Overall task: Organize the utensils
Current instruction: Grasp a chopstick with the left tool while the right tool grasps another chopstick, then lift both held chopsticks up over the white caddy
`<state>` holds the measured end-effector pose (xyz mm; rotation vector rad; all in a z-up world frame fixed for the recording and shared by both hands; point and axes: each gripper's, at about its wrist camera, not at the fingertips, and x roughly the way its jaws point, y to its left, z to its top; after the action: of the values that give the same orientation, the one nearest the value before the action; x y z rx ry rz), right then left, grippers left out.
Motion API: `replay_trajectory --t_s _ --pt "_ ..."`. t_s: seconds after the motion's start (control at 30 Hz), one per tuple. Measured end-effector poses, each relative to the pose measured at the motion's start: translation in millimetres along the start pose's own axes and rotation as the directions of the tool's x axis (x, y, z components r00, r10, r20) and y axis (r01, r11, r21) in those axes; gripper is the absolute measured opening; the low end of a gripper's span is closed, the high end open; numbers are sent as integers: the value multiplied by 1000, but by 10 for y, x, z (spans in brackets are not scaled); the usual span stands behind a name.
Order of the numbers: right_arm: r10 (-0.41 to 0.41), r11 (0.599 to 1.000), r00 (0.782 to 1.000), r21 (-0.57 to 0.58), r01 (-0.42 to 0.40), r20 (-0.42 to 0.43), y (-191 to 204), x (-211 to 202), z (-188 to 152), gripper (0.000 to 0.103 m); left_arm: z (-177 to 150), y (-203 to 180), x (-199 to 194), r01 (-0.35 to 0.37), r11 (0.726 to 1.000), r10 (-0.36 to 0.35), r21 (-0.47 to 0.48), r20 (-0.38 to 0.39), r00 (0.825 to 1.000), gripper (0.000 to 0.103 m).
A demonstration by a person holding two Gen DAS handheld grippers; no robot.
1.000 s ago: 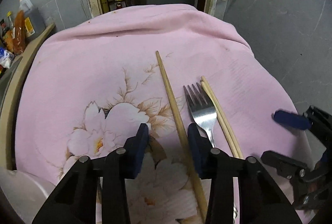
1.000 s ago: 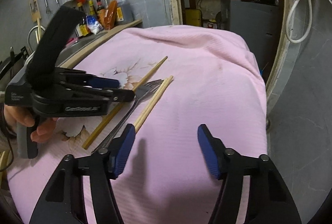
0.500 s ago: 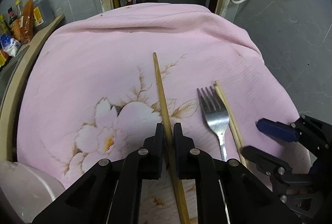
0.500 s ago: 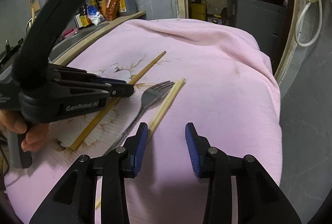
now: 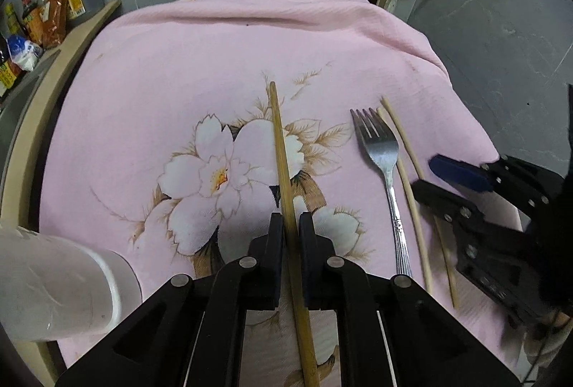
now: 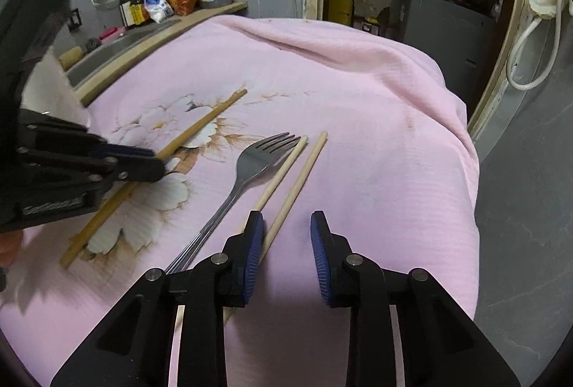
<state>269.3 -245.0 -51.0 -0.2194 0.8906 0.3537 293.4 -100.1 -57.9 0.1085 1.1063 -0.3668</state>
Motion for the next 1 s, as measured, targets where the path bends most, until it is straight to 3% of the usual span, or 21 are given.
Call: replay_trajectory --t_s 0.23,0.4,0.5,0.6,0.73,0.83,0.93,1.0 --pt "25 999 999 48 -23 -36 -138 188 179 26 157 56 102 -6 1000 6 8 -32 999 7" --pt "66 993 997 102 -61 -51 -168 186 208 6 142 45 85 -14 1000 14 -1 -10 1000 5" --pt "88 986 996 141 -84 -21 -215 99 161 3 45 31 -28 4 1000 -4 -3 50 999 5" --pt "49 991 999 125 -52 24 -170 -6 80 3 -25 -13 -200 -10 1000 8 16 129 992 5" --pt "-60 997 987 58 52 149 -16 -270 -52 3 -144 -55 -530 -29 1000 25 10 282 959 5" --pt "-160 987 939 32 158 304 120 -561 -140 3 -229 -96 -744 -62 998 54 7 400 915 5" --pt "-267 956 844 15 294 466 299 -809 -238 3 -324 -87 -952 -42 998 54 -35 492 869 5" --pt "-316 930 768 19 368 558 430 -948 -303 3 -380 -62 -1096 -33 998 61 -61 550 833 5"
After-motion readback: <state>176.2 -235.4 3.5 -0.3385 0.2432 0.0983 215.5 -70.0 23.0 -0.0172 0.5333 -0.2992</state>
